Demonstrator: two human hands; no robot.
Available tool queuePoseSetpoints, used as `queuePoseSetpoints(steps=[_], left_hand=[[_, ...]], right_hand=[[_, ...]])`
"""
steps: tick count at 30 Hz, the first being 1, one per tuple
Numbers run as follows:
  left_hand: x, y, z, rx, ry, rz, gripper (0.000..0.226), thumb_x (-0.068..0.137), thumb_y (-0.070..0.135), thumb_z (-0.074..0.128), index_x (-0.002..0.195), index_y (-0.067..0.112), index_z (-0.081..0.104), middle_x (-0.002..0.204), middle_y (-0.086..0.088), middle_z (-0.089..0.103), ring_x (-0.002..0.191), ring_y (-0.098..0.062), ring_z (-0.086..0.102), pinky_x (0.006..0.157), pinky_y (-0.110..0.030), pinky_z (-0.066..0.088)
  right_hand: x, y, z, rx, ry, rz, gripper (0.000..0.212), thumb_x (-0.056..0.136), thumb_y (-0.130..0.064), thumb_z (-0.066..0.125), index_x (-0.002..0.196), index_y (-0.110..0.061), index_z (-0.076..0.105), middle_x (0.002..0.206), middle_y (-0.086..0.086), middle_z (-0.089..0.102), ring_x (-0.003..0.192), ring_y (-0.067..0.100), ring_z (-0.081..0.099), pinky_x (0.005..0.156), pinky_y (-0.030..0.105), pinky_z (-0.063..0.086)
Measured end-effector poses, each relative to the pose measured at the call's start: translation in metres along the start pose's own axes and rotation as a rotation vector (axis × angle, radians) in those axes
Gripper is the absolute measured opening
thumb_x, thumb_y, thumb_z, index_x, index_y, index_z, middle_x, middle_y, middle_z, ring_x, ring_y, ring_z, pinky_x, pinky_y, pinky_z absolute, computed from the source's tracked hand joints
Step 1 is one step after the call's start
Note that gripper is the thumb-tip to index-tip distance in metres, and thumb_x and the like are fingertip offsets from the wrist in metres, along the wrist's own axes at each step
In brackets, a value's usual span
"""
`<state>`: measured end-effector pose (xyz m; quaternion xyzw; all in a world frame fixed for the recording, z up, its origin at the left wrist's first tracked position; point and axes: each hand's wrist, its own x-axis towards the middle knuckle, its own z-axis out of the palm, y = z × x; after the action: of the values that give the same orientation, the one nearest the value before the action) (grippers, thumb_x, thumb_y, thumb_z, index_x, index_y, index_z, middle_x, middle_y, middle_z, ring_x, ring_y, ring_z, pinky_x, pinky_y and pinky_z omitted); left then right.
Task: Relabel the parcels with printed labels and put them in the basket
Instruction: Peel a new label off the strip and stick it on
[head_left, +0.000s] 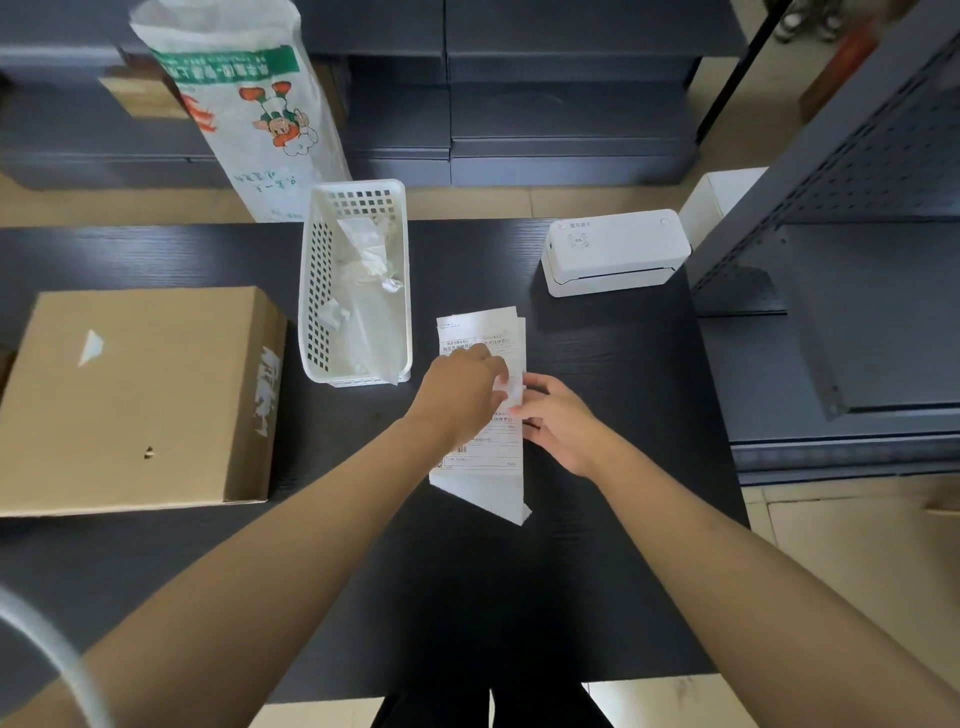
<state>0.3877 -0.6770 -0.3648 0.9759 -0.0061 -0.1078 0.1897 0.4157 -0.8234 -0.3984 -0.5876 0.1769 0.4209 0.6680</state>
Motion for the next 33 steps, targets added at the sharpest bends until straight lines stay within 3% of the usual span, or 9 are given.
queuePoseSetpoints(steps=[3, 7, 9, 15, 22, 26, 33], left_hand=[[0.002, 0.0, -0.002, 0.024, 0.011, 0.04, 0.021, 0.095, 0.025, 0.056, 0.115, 0.022, 0.061, 0.122, 0.0, 0.058, 0.105, -0.018, 0.057, 0.094, -0.03, 0.047], [0.002, 0.0, 0.001, 0.051, 0.003, 0.065, 0.017, 0.096, 0.021, 0.053, 0.113, 0.021, 0.057, 0.111, -0.002, 0.064, 0.091, -0.019, 0.062, 0.083, -0.026, 0.049], [0.001, 0.001, 0.003, 0.056, 0.002, 0.066, 0.018, 0.096, 0.024, 0.053, 0.113, 0.021, 0.057, 0.11, -0.001, 0.065, 0.09, -0.019, 0.062, 0.083, -0.026, 0.047], [0.002, 0.003, 0.004, 0.137, 0.03, 0.13, 0.019, 0.096, 0.026, 0.053, 0.112, 0.02, 0.061, 0.111, 0.001, 0.062, 0.096, -0.017, 0.06, 0.092, -0.032, 0.047], [-0.001, 0.005, 0.004, 0.269, 0.052, 0.161, 0.015, 0.095, 0.018, 0.053, 0.108, 0.019, 0.061, 0.099, 0.0, 0.063, 0.081, -0.019, 0.06, 0.081, -0.028, 0.043], [-0.005, 0.004, 0.007, 0.31, 0.042, 0.189, 0.015, 0.093, 0.013, 0.053, 0.107, 0.017, 0.058, 0.095, -0.002, 0.062, 0.071, -0.018, 0.048, 0.079, -0.028, 0.038], [-0.013, 0.004, 0.011, 0.331, 0.075, 0.263, 0.016, 0.089, 0.01, 0.058, 0.104, 0.01, 0.063, 0.095, -0.007, 0.064, 0.087, -0.024, 0.058, 0.086, -0.034, 0.041]], right_hand=[[-0.001, -0.004, 0.001, 0.003, -0.01, -0.002, 0.036, 0.089, 0.003, 0.051, 0.12, -0.016, 0.057, 0.108, 0.004, 0.072, 0.097, 0.018, 0.07, 0.068, 0.027, 0.056], [0.0, -0.01, 0.001, -0.014, -0.001, 0.017, 0.023, 0.099, -0.027, 0.048, 0.117, -0.021, 0.061, 0.101, -0.001, 0.074, 0.096, 0.017, 0.07, 0.072, 0.029, 0.054], [0.0, -0.013, -0.001, -0.059, 0.023, 0.038, 0.024, 0.099, -0.032, 0.049, 0.116, -0.021, 0.061, 0.098, -0.001, 0.075, 0.093, 0.017, 0.07, 0.072, 0.029, 0.054], [-0.001, -0.019, -0.005, -0.145, 0.034, 0.103, 0.025, 0.099, -0.023, 0.051, 0.119, -0.012, 0.059, 0.098, 0.007, 0.074, 0.093, 0.019, 0.07, 0.07, 0.028, 0.055], [0.0, -0.025, -0.001, -0.137, 0.061, 0.147, 0.024, 0.097, -0.019, 0.052, 0.115, -0.006, 0.061, 0.1, 0.012, 0.072, 0.093, 0.023, 0.069, 0.074, 0.031, 0.056], [0.0, -0.026, 0.003, -0.136, 0.089, 0.16, 0.02, 0.096, -0.018, 0.053, 0.109, -0.007, 0.062, 0.098, 0.011, 0.072, 0.089, 0.021, 0.069, 0.07, 0.029, 0.056], [0.002, -0.027, 0.007, -0.121, 0.192, 0.188, 0.019, 0.093, -0.016, 0.057, 0.108, -0.006, 0.063, 0.092, 0.009, 0.071, 0.084, 0.021, 0.068, 0.065, 0.029, 0.055]])
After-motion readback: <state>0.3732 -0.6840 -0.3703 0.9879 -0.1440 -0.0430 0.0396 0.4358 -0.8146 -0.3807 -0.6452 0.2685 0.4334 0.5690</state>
